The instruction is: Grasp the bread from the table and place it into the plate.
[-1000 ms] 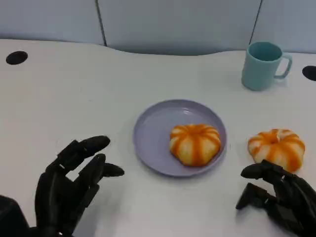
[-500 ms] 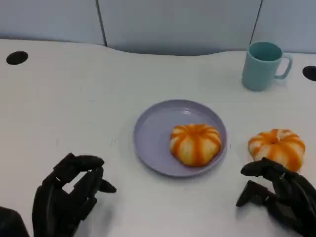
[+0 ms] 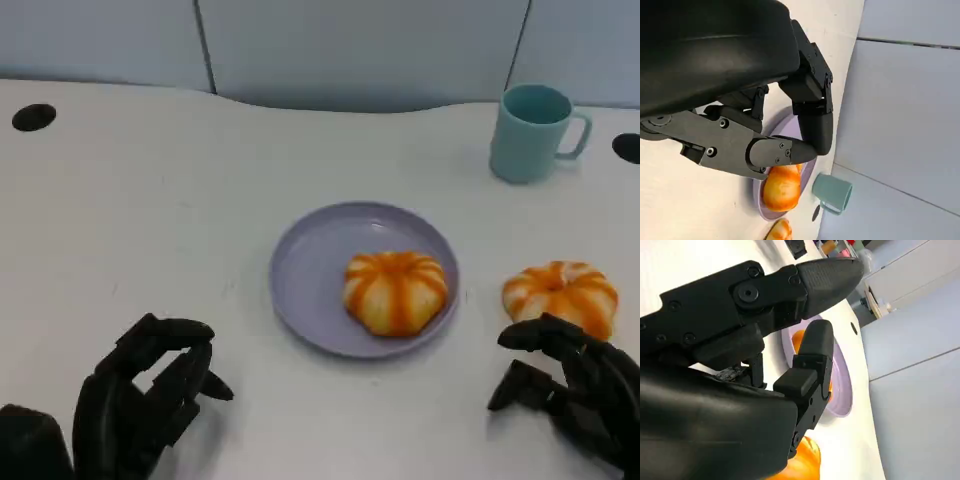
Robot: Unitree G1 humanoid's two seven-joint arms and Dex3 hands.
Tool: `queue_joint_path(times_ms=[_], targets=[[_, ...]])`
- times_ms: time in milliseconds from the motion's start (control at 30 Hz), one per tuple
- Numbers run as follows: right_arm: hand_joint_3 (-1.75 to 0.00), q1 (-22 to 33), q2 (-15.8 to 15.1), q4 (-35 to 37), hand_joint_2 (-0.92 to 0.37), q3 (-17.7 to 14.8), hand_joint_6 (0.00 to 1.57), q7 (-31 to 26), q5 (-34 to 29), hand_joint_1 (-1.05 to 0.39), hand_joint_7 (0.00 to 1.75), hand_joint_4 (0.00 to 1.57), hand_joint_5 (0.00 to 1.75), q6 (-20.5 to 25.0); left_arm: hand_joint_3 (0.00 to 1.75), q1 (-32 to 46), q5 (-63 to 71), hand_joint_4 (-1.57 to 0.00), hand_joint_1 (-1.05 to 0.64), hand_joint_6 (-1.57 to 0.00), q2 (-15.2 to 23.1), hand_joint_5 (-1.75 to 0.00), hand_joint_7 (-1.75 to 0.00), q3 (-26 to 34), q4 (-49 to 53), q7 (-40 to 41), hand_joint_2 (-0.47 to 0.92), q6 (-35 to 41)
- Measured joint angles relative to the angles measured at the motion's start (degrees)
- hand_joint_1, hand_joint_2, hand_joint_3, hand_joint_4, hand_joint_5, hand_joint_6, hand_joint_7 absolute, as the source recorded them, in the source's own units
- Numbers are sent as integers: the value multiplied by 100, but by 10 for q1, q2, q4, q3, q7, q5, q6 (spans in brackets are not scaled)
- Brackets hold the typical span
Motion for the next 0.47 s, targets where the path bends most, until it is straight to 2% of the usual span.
queue_joint_path(times_ms=[467], targets=[[-17,-6,-2,11,-92,0,68,-4,-4,-48,94,63,142,-12,47,-5,9,-68,-34,-67,0,-163,-125,3,12,0,84,-9]])
